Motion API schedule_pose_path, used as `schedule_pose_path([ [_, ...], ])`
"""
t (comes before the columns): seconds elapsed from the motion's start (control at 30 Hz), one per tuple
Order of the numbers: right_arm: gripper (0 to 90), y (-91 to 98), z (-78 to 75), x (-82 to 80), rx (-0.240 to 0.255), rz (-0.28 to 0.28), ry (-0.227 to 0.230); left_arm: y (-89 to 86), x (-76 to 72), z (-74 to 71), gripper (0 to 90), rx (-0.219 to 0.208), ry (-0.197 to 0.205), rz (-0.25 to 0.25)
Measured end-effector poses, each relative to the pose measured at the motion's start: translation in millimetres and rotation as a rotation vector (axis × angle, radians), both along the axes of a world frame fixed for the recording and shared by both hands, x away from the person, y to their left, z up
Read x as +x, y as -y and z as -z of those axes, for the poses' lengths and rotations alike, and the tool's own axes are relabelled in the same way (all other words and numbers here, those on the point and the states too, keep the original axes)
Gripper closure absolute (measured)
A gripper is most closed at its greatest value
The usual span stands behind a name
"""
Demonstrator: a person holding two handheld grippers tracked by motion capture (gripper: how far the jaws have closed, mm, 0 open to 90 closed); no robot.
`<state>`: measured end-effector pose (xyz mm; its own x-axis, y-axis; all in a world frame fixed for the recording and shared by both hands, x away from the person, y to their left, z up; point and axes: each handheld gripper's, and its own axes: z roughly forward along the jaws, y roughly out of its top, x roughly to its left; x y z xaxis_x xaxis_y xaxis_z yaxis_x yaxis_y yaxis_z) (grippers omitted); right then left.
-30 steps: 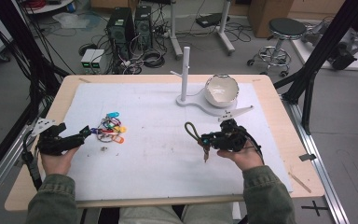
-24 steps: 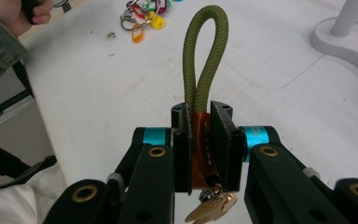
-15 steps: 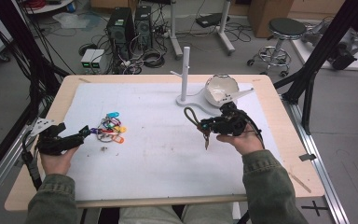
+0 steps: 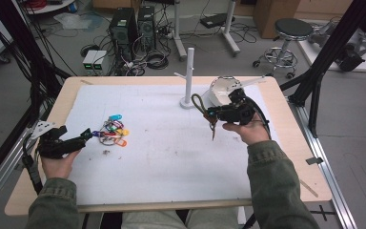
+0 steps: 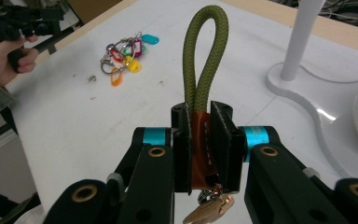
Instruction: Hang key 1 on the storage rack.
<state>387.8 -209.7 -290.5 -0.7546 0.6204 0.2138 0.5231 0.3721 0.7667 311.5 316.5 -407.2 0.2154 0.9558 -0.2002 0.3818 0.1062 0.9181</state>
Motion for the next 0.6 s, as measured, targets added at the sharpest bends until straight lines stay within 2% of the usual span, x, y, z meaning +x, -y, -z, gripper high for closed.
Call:
schedule_pose_path([
  [0.6, 79.3, -2.7, -18.3, 36.1, -0.002, 0.052, -0.004, -0.1, 0.5, 0.4, 1.7, 0.002, -0.001, 0.001],
])
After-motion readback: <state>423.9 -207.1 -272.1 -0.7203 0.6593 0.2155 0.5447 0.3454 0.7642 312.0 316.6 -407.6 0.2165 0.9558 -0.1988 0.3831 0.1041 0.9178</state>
